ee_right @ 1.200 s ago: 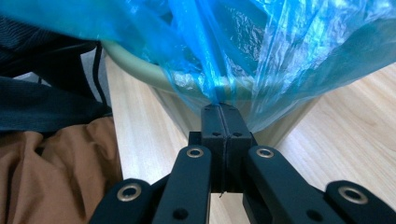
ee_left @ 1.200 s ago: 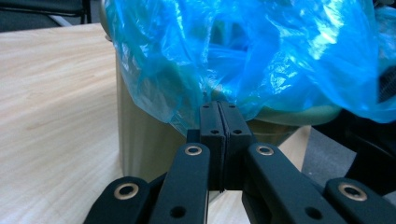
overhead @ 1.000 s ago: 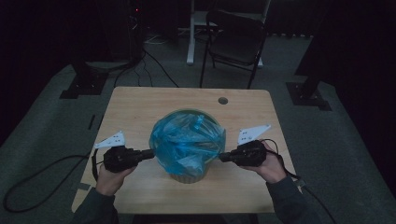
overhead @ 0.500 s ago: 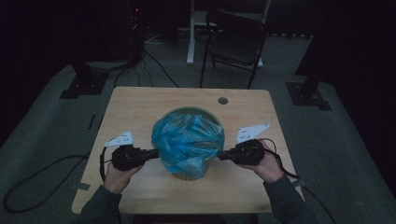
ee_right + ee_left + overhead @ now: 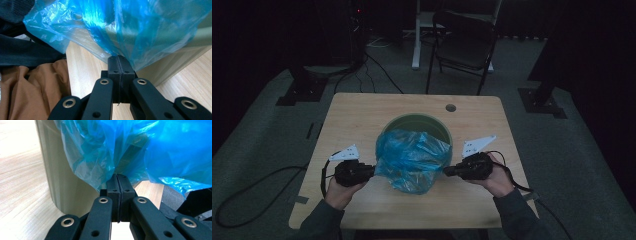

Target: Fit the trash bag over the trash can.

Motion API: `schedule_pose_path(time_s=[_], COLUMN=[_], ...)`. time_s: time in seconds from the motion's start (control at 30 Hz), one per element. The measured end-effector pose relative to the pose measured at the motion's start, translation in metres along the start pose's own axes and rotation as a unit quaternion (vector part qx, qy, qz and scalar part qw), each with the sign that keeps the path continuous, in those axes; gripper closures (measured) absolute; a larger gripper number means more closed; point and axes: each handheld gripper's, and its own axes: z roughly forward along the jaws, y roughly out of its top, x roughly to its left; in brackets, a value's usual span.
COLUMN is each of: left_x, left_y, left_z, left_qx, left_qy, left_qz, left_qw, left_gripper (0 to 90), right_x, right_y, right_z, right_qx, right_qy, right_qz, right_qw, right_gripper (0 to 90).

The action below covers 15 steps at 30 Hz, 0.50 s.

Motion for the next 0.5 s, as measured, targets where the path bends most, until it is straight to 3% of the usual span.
schedule_pose_path(time_s=[0.5], left_x=[0.0048], left_y=[-0.0092], left_z=[-0.0003], left_qx=[0.018], left_qy=[0.018], left_qz=[-0.006], left_qw=[0.9997], left_gripper=[89.6], right_x=[0.0065], right_y=[0.0043], right_z=[0.0048], right_qx=[0.001], right_qy=[0.01], right_qz=[-0.011], right_qw=[0.9999], right_gripper=[90.0])
